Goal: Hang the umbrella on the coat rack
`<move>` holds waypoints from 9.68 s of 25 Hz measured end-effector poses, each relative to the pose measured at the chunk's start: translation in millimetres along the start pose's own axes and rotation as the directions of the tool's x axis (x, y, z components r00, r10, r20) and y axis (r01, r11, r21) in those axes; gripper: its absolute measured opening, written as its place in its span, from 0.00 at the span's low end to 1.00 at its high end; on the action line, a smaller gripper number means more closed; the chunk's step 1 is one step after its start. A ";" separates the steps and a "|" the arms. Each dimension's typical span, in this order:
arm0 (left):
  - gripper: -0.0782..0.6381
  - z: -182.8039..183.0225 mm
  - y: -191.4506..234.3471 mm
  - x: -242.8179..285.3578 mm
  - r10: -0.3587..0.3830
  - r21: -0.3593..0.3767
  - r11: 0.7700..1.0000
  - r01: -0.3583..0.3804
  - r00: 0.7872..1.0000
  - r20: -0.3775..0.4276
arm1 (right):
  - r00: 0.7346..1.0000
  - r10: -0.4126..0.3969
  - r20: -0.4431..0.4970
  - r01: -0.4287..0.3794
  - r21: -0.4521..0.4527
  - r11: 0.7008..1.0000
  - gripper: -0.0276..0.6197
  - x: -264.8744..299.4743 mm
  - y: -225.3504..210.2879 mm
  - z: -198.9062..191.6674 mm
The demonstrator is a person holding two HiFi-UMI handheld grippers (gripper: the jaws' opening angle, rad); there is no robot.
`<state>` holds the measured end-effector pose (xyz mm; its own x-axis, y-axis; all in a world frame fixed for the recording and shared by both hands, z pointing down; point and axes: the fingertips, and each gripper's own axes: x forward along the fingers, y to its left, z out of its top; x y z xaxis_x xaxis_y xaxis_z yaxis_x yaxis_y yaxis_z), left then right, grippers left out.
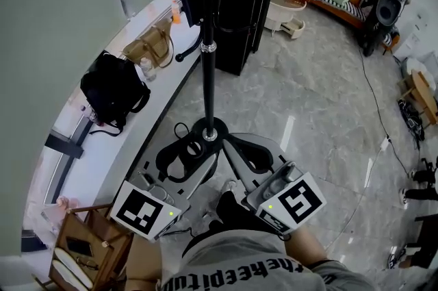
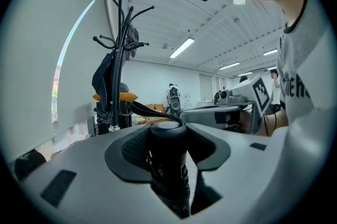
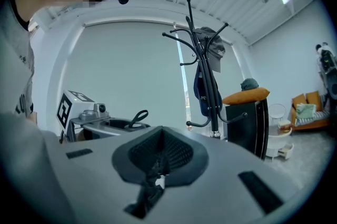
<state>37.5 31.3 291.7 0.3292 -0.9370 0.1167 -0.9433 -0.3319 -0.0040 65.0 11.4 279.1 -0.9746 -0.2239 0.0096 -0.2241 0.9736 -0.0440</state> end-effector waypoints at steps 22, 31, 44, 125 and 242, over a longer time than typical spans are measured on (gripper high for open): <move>0.40 3.0 73.7 71.1 0.095 0.013 0.995 -0.094 0.996 -0.004 | 0.992 0.123 0.021 -0.123 0.003 0.992 0.06 68.1 -77.2 8.2; 0.40 -1.1 89.8 73.0 0.108 0.007 0.994 -0.108 0.994 -0.022 | 0.988 0.151 0.020 -0.151 0.021 0.988 0.06 85.9 -82.0 4.9; 0.40 -7.8 114.4 76.0 -0.071 0.025 0.997 0.073 0.995 -0.063 | 0.999 0.015 0.030 -0.016 0.026 1.000 0.06 119.3 -82.6 11.1; 0.40 -67.5 158.7 110.5 -0.668 -0.005 0.738 0.674 0.730 -0.145 | 0.909 -0.396 -0.129 0.396 -0.024 0.918 0.06 176.6 -91.2 -14.6; 0.13 1.8 218.9 15.3 0.234 -0.060 0.972 -0.227 0.960 0.156 | 0.993 0.103 -0.063 -0.105 -0.022 0.994 0.06 206.2 -33.9 -9.4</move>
<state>-163.9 -55.9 290.8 0.1020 -0.9938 -0.0440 -0.9942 -0.1033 0.0291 -128.4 -67.3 292.0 -0.9906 -0.1187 0.0680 -0.1205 0.9925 -0.0222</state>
